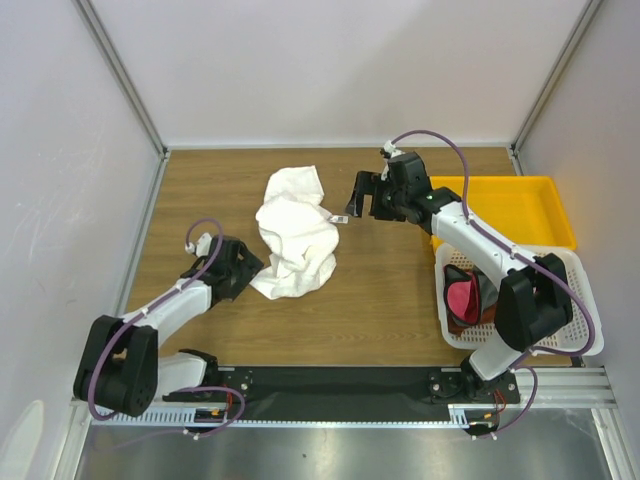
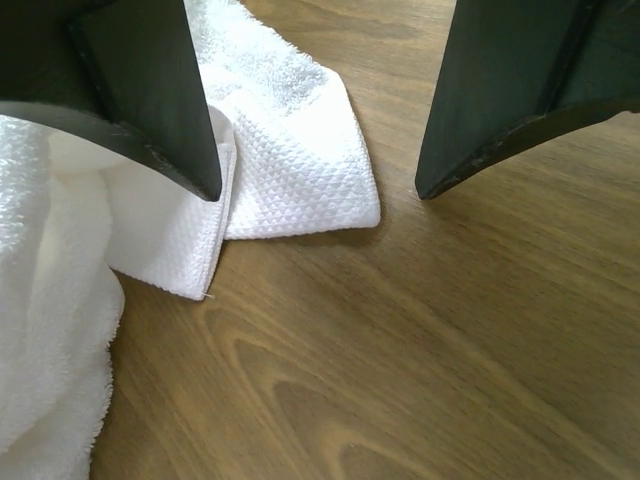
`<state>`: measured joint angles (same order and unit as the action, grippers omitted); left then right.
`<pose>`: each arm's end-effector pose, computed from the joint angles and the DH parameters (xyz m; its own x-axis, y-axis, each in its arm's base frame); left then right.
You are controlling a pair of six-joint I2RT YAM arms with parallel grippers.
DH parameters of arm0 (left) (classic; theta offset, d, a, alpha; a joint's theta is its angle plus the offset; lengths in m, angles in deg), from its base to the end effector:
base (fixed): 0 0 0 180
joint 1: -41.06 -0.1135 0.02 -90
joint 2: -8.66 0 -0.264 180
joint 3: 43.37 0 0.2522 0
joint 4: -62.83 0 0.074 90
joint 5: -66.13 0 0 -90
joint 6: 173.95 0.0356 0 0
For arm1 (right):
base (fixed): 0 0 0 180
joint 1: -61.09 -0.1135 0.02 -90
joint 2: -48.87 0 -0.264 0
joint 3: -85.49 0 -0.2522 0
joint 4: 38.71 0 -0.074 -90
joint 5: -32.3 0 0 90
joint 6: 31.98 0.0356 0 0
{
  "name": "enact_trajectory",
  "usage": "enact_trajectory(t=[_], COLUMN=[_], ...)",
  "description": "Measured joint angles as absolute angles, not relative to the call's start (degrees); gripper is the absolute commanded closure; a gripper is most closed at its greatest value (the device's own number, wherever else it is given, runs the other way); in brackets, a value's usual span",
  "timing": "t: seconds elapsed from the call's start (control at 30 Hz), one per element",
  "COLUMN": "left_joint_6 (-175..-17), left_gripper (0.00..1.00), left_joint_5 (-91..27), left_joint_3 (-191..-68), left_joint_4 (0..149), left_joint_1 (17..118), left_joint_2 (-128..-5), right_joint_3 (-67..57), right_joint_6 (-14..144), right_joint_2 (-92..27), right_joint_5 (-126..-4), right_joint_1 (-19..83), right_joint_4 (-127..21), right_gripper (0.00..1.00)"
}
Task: Fold and stack the towels
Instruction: Flatten out the crumpled towel
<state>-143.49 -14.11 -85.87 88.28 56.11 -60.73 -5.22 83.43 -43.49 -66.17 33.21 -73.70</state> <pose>0.2127 -0.0509 0.1602 -0.5219 -0.7393 -0.4254 -0.5800 0.6733 -0.4586 0.3235 0.1770 0.2964 -0.7347 0.0915 -0.6722 -0.2765 0.8644 0.4199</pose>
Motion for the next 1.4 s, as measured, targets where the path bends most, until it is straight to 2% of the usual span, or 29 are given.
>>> enact_trajectory(t=[0.07, 0.1, 0.17, 0.27, 0.3, 0.37, 0.4, 0.47, 0.67, 0.87, 1.1, 1.4], left_joint_6=[-144.1, -144.3, -144.7, -145.2, -145.4, -145.4, -145.4, -145.2, -142.5, -139.3, -138.8, -138.3], left_gripper=[0.22, 0.27, 0.32, 0.47, 0.58, 0.69, 0.84, 1.00, 1.00, 1.00, 1.00, 1.00], left_joint_5=[-13.8, -13.6, -13.5, -13.4, -13.3, -13.1, -12.9, -12.8, -8.9, -1.6, 4.9, 11.4], left_joint_3=[-85.9, -85.9, -85.9, -85.9, -85.9, -85.9, -85.9, -86.0, -89.3, -94.2, -97.7, -102.8], left_joint_4=[88.2, 87.9, 87.7, 87.2, 87.1, 86.8, 86.7, 86.5, 90.6, 98.7, 107.4, 117.4], left_joint_1=[56.4, 56.5, 56.7, 57.0, 57.1, 57.2, 57.2, 57.2, 57.3, 56.7, 51.8, 45.2], left_joint_2=[-61.3, -61.5, -61.9, -62.6, -63.0, -63.8, -64.2, -64.8, -63.4, -50.0, -38.9, -33.2], right_joint_3=[-5.2, -5.2, -5.2, -5.2, -5.2, -5.2, -5.2, -5.2, -5.2, -1.9, 5.6, 13.1], right_joint_6=[83.4, 83.4, 83.4, 83.4, 83.4, 83.5, 83.5, 83.5, 84.4, 84.9, 86.8, 88.9], right_joint_2=[-43.5, -43.5, -43.5, -43.5, -43.5, -43.5, -43.5, -43.7, -46.4, -53.0, -62.5, -70.0], right_joint_5=[-66.1, -65.9, -65.8, -65.7, -65.7, -65.7, -65.7, -65.7, -65.6, -64.0, -63.6, -63.5], right_joint_1=[33.3, 33.3, 33.5, 33.7, 33.7, 33.9, 33.9, 34.0, 33.8, 32.4, 31.7, 30.0], right_joint_4=[-74.2, -74.6, -75.0, -75.1, -75.0, -75.0, -75.0, -74.8, -72.7, -68.7, -63.4, -58.6], right_gripper=[0.00, 0.00, 0.00, 0.00, 0.00, 0.00, 0.00, 0.00, 0.00, 0.00, 0.02, 0.03])
